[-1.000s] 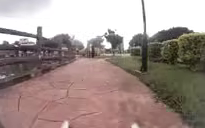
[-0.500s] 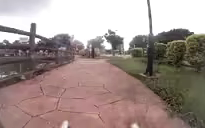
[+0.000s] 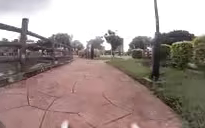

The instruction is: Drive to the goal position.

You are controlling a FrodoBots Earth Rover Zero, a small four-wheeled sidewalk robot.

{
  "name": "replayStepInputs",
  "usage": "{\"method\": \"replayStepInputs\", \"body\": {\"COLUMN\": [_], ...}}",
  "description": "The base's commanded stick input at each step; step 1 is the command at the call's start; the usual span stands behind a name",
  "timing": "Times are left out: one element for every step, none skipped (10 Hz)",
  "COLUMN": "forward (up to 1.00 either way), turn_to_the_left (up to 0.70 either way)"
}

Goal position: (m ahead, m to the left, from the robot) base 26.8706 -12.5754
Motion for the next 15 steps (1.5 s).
{"method": "replayStepInputs", "body": {"forward": [0.70, 0.70, 0.70, 0.70, 0.70, 0.70, 0.70, 0.70, 0.70, 0.70, 0.70, 0.70, 0.70, 0.70, 0.70], "turn_to_the_left": [0.00, 0.00, 0.00, 0.00, 0.00, 0.00, 0.00, 0.00, 0.00, 0.00, 0.00, 0.00, 0.00, 0.00, 0.00]}}
